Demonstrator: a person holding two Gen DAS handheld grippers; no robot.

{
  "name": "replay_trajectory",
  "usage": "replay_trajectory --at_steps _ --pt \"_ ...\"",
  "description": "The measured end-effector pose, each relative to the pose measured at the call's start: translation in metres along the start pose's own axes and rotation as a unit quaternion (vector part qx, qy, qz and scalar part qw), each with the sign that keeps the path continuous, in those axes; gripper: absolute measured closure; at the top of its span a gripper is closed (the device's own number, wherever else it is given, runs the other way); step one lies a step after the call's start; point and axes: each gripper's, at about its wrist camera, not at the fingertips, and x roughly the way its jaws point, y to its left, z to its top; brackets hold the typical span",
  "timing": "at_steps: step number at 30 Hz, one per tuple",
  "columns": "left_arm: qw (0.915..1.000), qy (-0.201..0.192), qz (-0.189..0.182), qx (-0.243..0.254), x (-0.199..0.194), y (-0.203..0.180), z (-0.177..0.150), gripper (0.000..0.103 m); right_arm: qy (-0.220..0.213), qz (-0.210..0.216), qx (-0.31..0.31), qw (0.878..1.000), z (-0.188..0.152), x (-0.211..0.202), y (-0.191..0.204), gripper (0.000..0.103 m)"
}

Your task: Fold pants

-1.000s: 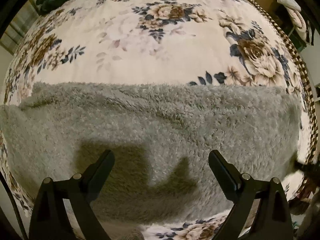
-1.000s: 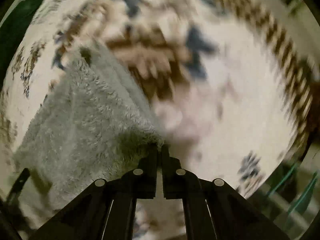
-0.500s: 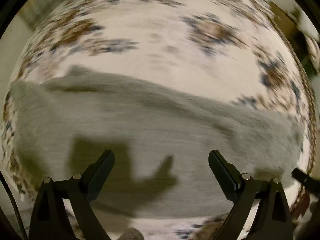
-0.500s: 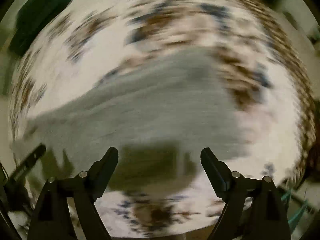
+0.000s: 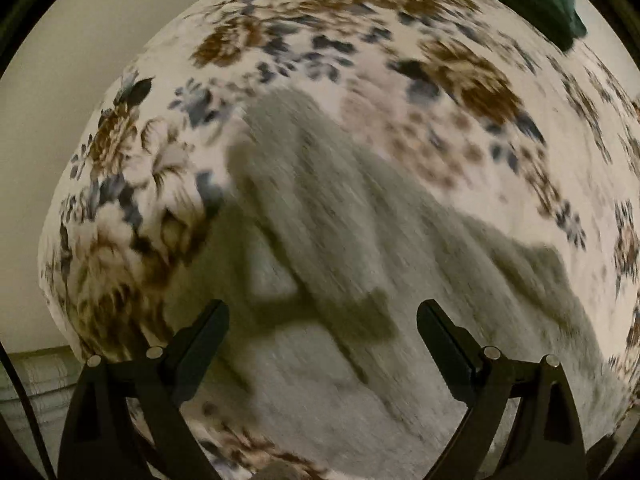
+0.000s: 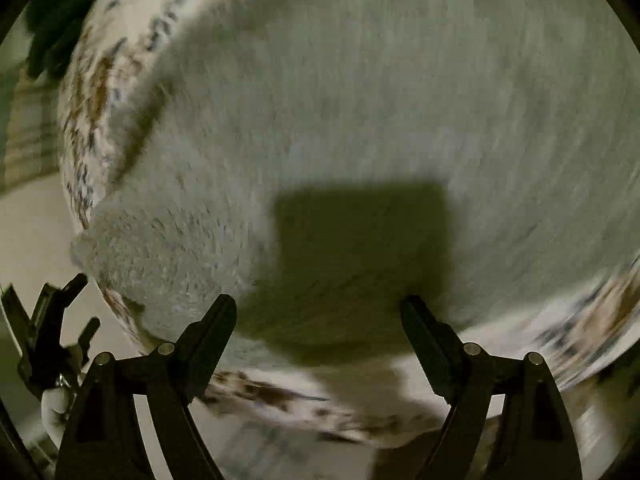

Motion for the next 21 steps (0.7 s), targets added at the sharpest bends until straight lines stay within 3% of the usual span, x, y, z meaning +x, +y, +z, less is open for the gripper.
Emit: replay_trajectory --at_steps 8,9,10,11,12,13,17,21 --pt "0.9991 0.036 -0.019 0.007 0.055 0.006 0.052 0.007 -0.030 0.046 0.111 0.992 -0.039 0.034 0.001 0.017" --pt "0.9991 0.037 -0.021 0.005 0.061 0.007 0.055 0.019 -0.042 0.055 0.116 0.991 -0.040 0.034 0.001 0.033" --pt "0.9991 0.034 -0.026 0.004 0.066 0.009 0.058 0.049 -0.054 0.053 0.117 0.990 -0.037 0.039 0.010 0.051" --pt "0.9985 0.035 -0.043 -0.003 0.069 0.012 0.060 0.068 -0.067 0.034 0.114 0.991 -0.035 0.040 0.017 0.086" --pt "0.9972 0.038 -0.062 -0.018 0.069 0.018 0.060 0.087 -0.076 0.024 0.112 0.990 -0.035 0.039 0.019 0.089" --pt "0.9957 0.029 -0.082 -0.033 0.064 0.025 0.059 0.092 -0.085 0.021 0.111 0.990 -0.037 0.036 0.021 0.091" --pt "0.9931 -0.023 -0.104 -0.050 0.014 0.050 0.037 0.093 -0.115 0.006 0.056 0.992 -0.055 0.013 0.041 0.095" --pt "0.9897 -0.030 -0.114 -0.081 -0.018 0.088 0.000 0.093 -0.116 -0.007 0.012 0.993 -0.073 -0.008 0.053 0.095"
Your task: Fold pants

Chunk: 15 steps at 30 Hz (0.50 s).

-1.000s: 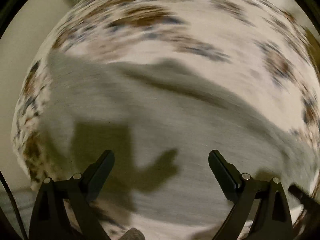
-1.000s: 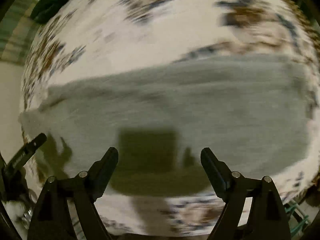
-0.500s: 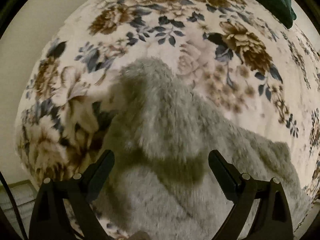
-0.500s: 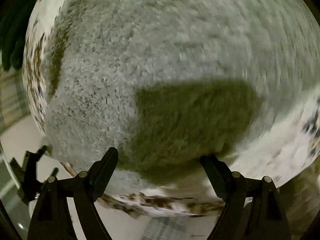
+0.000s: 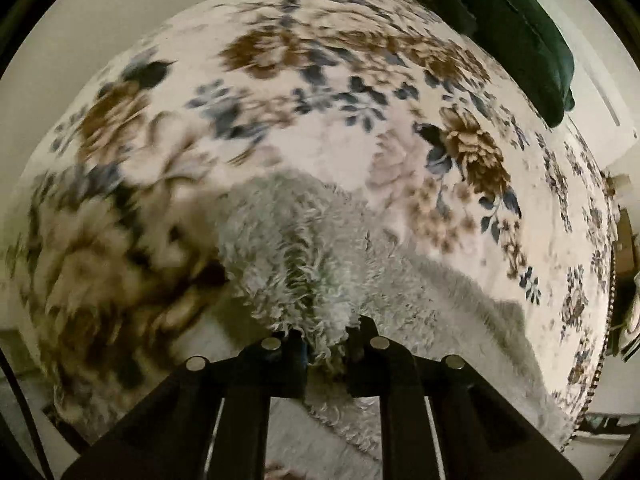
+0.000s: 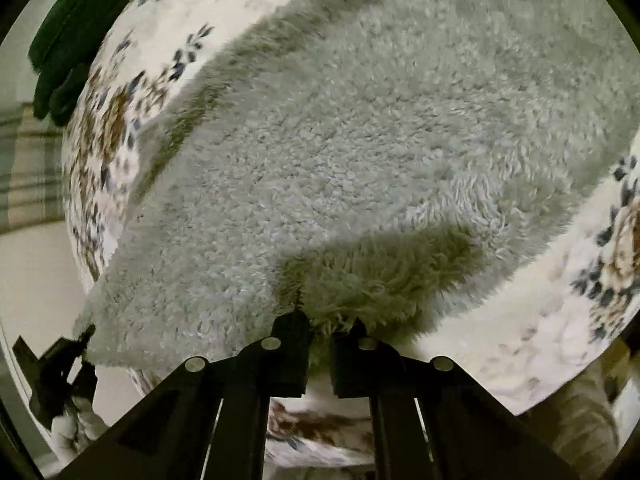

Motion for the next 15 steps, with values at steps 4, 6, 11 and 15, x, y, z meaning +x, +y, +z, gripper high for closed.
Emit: replay_trajectory --at_steps 4,6,11,15 --pt "0.9989 0.025 0.008 -0.039 -0.004 0.037 -0.029 0.093 0.018 -0.011 -0.025 0.999 -0.006 -0.013 -0.007 0.095" --pt "0.9976 0.036 0.018 -0.057 0.005 0.054 -0.044 0.093 0.028 -0.026 -0.040 0.998 -0.011 -0.011 -0.012 0.095" --pt "0.9945 0.065 0.038 -0.073 0.035 0.082 -0.063 0.083 0.062 -0.067 -0.061 0.994 -0.020 0.018 -0.024 0.091" --pt "0.9951 0.066 0.052 -0.053 0.022 0.083 -0.067 0.058 0.130 -0.084 -0.073 0.985 -0.018 0.030 -0.024 0.045"
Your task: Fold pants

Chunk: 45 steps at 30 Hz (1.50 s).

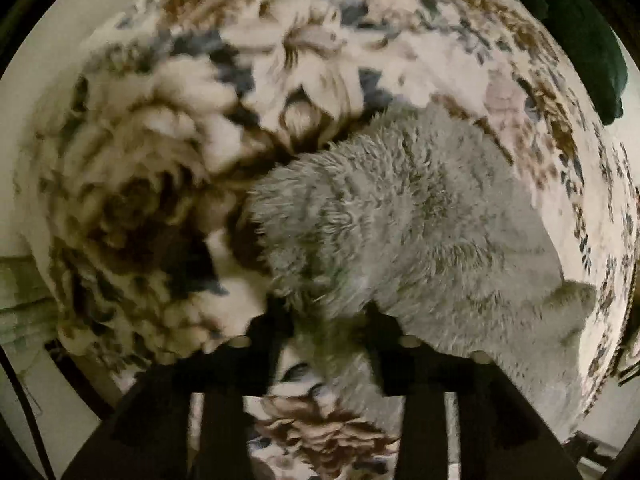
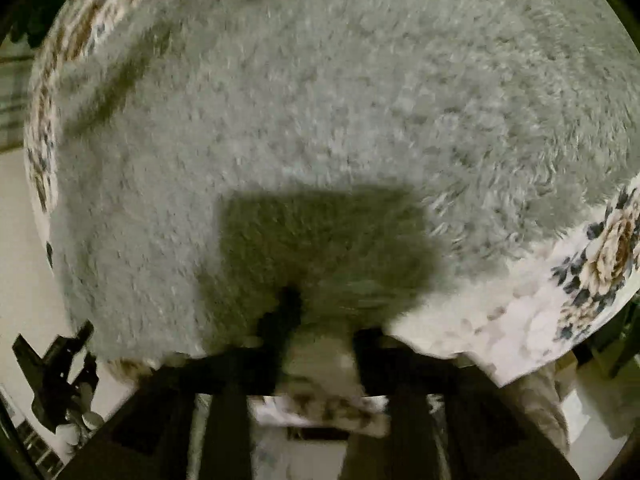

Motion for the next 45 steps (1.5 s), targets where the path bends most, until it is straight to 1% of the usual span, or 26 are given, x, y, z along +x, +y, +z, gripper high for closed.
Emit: replay_trajectory --at_steps 3,6,9,10,12,15,16,18,19,20,23,24,25,26,27,29,31,32,33,35,37,38,39,40,42,45 --pt "0.9974 -0.039 0.040 0.045 -0.031 -0.014 -0.007 0.010 0.008 0.016 -0.037 0.999 -0.006 -0.027 0.012 0.037" --pt "0.9932 -0.070 0.044 0.082 -0.051 -0.043 -0.008 0.007 0.004 0.015 -0.107 0.994 0.005 -0.058 0.037 0.037" --pt "0.9854 -0.102 0.048 0.128 -0.051 -0.097 0.003 0.007 -0.023 0.003 -0.198 0.980 0.051 -0.073 0.087 0.037" --pt "0.9831 -0.109 0.041 0.141 -0.047 -0.117 0.008 0.007 -0.036 -0.019 -0.236 0.971 0.072 -0.074 0.106 0.037" --pt "0.9783 -0.119 0.039 0.165 -0.035 -0.150 0.020 0.007 -0.059 -0.071 -0.323 0.942 0.111 -0.069 0.143 0.037" --pt "0.9712 -0.114 0.044 0.205 -0.006 -0.196 0.036 0.007 -0.042 -0.128 -0.416 0.899 0.158 -0.048 0.172 0.038" --pt "0.9700 -0.113 0.043 0.211 -0.002 -0.201 0.038 0.007 -0.025 -0.135 -0.435 0.890 0.166 -0.041 0.174 0.040" --pt "0.9674 -0.107 0.048 0.225 0.012 -0.217 0.043 0.007 0.000 -0.145 -0.467 0.872 0.177 -0.029 0.178 0.090" --pt "0.9673 -0.105 0.048 0.226 0.015 -0.220 0.043 0.007 -0.008 -0.156 -0.470 0.869 0.181 -0.031 0.177 0.092" --pt "0.9677 -0.104 0.047 0.225 0.018 -0.223 0.043 0.007 -0.017 -0.147 -0.468 0.871 0.184 -0.038 0.176 0.099" --pt "0.9710 -0.101 0.047 0.212 0.024 -0.222 0.045 0.007 -0.093 -0.135 -0.413 0.896 0.206 -0.078 0.160 0.103" --pt "0.9736 -0.096 0.047 0.202 0.026 -0.218 0.046 0.007 -0.124 -0.161 -0.389 0.898 0.216 -0.089 0.149 0.103" --pt "0.9753 -0.092 0.048 0.195 0.027 -0.216 0.048 0.007 -0.131 -0.177 -0.360 0.907 0.228 -0.095 0.134 0.103" --pt "0.9775 -0.085 0.047 0.187 0.030 -0.214 0.049 0.007 -0.112 -0.160 -0.332 0.923 0.238 -0.098 0.123 0.103" --pt "0.9795 -0.079 0.044 0.180 0.032 -0.211 0.050 0.007 -0.082 -0.116 -0.293 0.946 0.248 -0.100 0.111 0.102" --pt "0.9799 -0.079 0.048 0.177 0.032 -0.208 0.050 0.007 -0.043 -0.024 -0.235 0.971 0.258 -0.111 0.100 0.096" --pt "0.9773 -0.091 0.059 0.182 0.029 -0.206 0.049 0.007 -0.023 0.061 -0.212 0.975 0.262 -0.119 0.110 0.064" --pt "0.9758 -0.098 0.068 0.184 0.028 -0.206 0.049 0.007 -0.010 0.105 -0.199 0.974 0.266 -0.118 0.119 0.032" --pt "0.9741 -0.103 0.079 0.186 0.029 -0.206 0.048 0.007 0.007 0.133 -0.187 0.973 0.266 -0.110 0.131 0.019" --pt "0.9736 -0.103 0.089 0.183 0.032 -0.204 0.050 0.007 0.054 0.168 -0.171 0.969 0.273 -0.082 0.159 0.019" --pt "0.9748 -0.101 0.092 0.176 0.035 -0.202 0.053 0.007 0.090 0.133 -0.179 0.971 0.279 -0.052 0.182 0.020" --pt "0.9756 -0.098 0.092 0.173 0.037 -0.200 0.054 0.007 0.106 0.098 -0.187 0.972 0.281 -0.036 0.193 0.029" --pt "0.9768 -0.096 0.089 0.169 0.037 -0.198 0.055 0.007 0.126 0.061 -0.200 0.970 0.276 -0.023 0.199 0.063" --pt "0.9773 -0.095 0.088 0.168 0.037 -0.197 0.055 0.007 0.135 0.031 -0.216 0.966 0.269 -0.019 0.203 0.084" --pt "0.9777 -0.094 0.084 0.168 0.036 -0.195 0.055 0.007 0.101 0.007 -0.253 0.962 0.261 -0.036 0.216 0.088" --pt "0.9778 -0.094 0.082 0.169 0.036 -0.193 0.056 0.007 0.027 0.032 -0.241 0.970 0.279 -0.069 0.220 0.090"
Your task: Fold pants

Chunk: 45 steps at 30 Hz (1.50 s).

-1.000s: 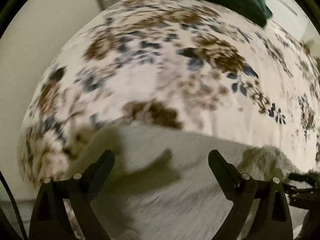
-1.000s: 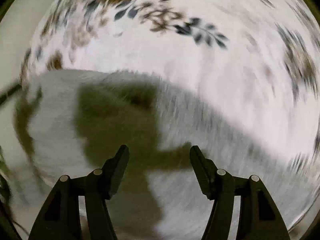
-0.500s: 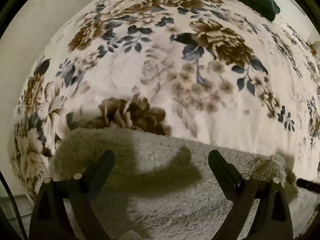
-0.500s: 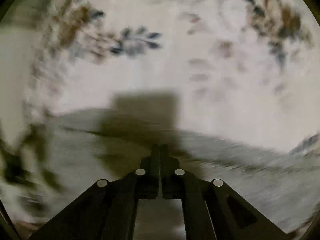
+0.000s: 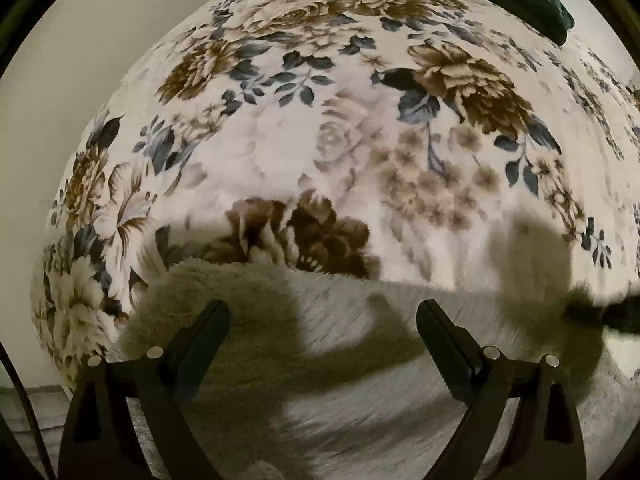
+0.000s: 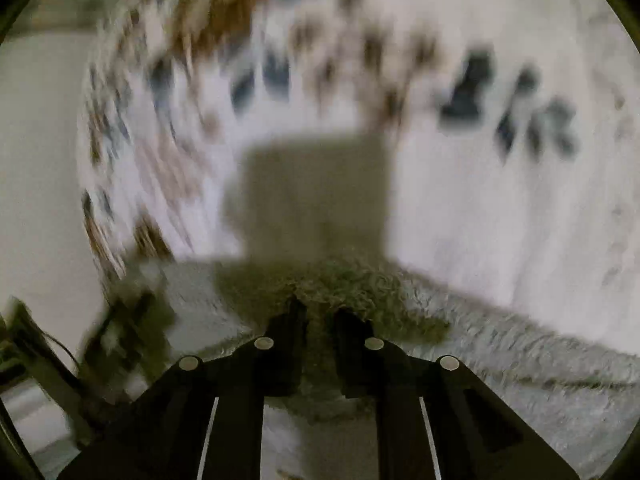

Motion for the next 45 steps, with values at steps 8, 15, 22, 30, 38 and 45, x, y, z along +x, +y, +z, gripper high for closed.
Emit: replay_trajectory --at_steps 8,15,22,30,38,45 --pt "0.9998 0.004 -0.014 -0.011 -0.004 0.010 -0.006 0.007 -0.016 0.013 -0.024 0.999 0.002 -0.021 -0.030 0.037" --pt "0.9992 0.005 -0.035 -0.017 -0.015 0.007 -0.024 0.007 -0.010 -0.245 -0.177 0.953 -0.053 -0.029 -0.036 0.029" --pt "0.9993 0.019 -0.031 0.010 -0.014 -0.004 -0.053 0.007 -0.035 -0.295 -0.183 0.937 -0.058 -0.025 -0.059 0.093" --pt "0.9986 0.028 -0.043 -0.010 -0.030 0.029 -0.093 0.007 -0.065 -0.200 -0.039 0.977 -0.074 -0.073 -0.113 0.058" --pt "0.9922 0.049 -0.039 -0.107 -0.044 0.105 -0.104 0.007 -0.086 -0.057 0.183 0.978 -0.206 -0.096 -0.154 0.029" --pt "0.9825 0.099 -0.034 -0.154 0.002 0.137 -0.096 0.008 -0.058 0.018 0.314 0.948 -0.293 -0.031 -0.209 0.029"
